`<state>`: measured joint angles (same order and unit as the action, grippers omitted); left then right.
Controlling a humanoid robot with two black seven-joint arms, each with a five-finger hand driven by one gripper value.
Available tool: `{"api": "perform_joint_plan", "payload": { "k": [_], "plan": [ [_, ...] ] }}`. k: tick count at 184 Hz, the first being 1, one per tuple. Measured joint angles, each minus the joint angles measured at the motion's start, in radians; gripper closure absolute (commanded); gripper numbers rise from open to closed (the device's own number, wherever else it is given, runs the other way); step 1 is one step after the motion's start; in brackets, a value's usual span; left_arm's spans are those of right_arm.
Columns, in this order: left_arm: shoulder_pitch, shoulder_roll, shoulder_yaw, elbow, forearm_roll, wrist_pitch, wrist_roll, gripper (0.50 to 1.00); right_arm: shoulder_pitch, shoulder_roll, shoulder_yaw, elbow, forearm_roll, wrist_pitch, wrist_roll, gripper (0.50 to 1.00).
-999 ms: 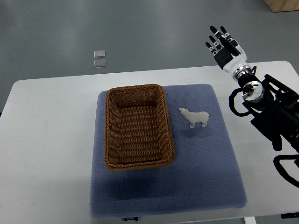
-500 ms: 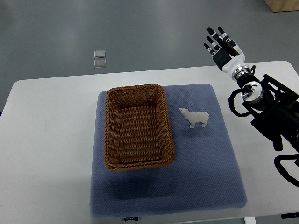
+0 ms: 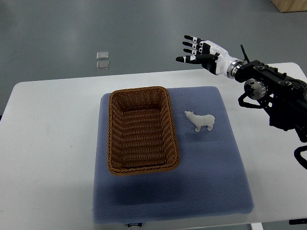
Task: Place white bear in brown basket with right hand
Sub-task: 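Reach the right hand down toward the white polar bear figurine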
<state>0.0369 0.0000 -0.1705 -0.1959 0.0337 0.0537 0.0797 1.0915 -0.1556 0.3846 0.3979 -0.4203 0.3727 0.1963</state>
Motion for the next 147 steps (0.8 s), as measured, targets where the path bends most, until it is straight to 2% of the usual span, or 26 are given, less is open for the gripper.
{"api": "perform_joint_plan", "payload": {
  "k": [37, 55, 78, 103, 123, 147],
  "plan": [
    [0.0, 0.0, 0.002, -0.008, 0.0, 0.0, 0.0, 0.5, 0.121, -0.073, -0.167, 0.072, -0.376, 0.074, -0.007, 0.534],
    [0.0, 0.0, 0.003, -0.009, 0.0, 0.0, 0.0, 0.5, 0.169, -0.115, -0.236, 0.126, -0.493, 0.113, -0.043, 0.534],
    [0.0, 0.0, 0.004, -0.009, 0.0, 0.0, 0.0, 0.5, 0.202, -0.171, -0.265, 0.212, -0.524, 0.169, -0.141, 0.534],
    [-0.002, 0.0, 0.005, -0.01, 0.0, 0.0, 0.0, 0.5, 0.207, -0.238, -0.267, 0.353, -0.523, 0.18, -0.239, 0.534],
    [-0.004, 0.0, 0.005, -0.01, 0.0, 0.0, 0.0, 0.5, 0.197, -0.282, -0.269, 0.46, -0.515, 0.177, -0.287, 0.534],
    [-0.005, 0.0, 0.005, -0.01, 0.0, 0.0, 0.0, 0.5, 0.185, -0.311, -0.269, 0.507, -0.467, 0.168, -0.315, 0.534]
  ]
}}
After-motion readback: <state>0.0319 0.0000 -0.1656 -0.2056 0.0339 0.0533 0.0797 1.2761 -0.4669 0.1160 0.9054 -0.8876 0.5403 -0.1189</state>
